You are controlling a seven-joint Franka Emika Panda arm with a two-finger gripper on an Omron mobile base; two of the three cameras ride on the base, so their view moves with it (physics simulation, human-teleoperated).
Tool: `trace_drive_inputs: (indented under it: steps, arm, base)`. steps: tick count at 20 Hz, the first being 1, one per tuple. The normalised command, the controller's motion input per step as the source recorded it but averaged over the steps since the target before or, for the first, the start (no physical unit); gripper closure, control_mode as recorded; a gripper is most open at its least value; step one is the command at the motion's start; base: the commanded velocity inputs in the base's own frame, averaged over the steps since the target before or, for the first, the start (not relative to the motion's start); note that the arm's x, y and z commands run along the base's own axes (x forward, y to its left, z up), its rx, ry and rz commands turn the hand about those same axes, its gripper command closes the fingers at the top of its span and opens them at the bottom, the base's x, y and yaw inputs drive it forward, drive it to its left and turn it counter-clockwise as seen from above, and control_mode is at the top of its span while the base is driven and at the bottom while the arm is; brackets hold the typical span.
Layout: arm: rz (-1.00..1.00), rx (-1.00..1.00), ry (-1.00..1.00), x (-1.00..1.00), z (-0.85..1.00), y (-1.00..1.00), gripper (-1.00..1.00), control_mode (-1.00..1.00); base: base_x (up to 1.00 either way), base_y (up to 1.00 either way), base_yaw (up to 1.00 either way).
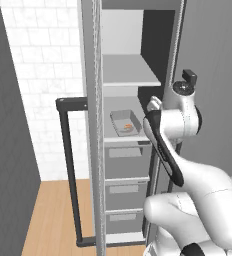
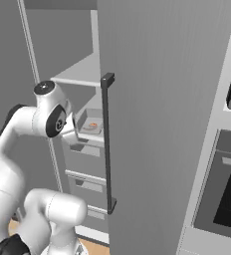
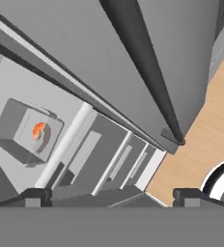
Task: Take the meat container that has the shrimp and place it on the second highest rack of the freezer. Then take the vegetable container that has the carrot and lemon and place it on the highest rack of the freezer.
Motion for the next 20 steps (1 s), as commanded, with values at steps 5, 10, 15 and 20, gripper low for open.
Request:
trace_drive_inputs:
  steps: [5,10,15,20]
  arm:
    - [0.32,0.02,-0.18,-1.00,0.03,-0.42,-1.00,-1.00]
    - [0.24,-0.01,-0.03,-0.88,0.62,-0.30,-1.00,-1.00]
    - [0.26,-0.19,0.00,-0.96,0.71,-0.09,-1.00,-1.00]
    - [0.23,-0.40,-0.01,-0.98,0.57,0.00,-1.00,-1.00]
  base:
    - [0.00,0.00,0.00]
    - [0.00,0.00,0.00]
    - [0.00,0.00,0.00]
    - [0.00,0.00,0.00]
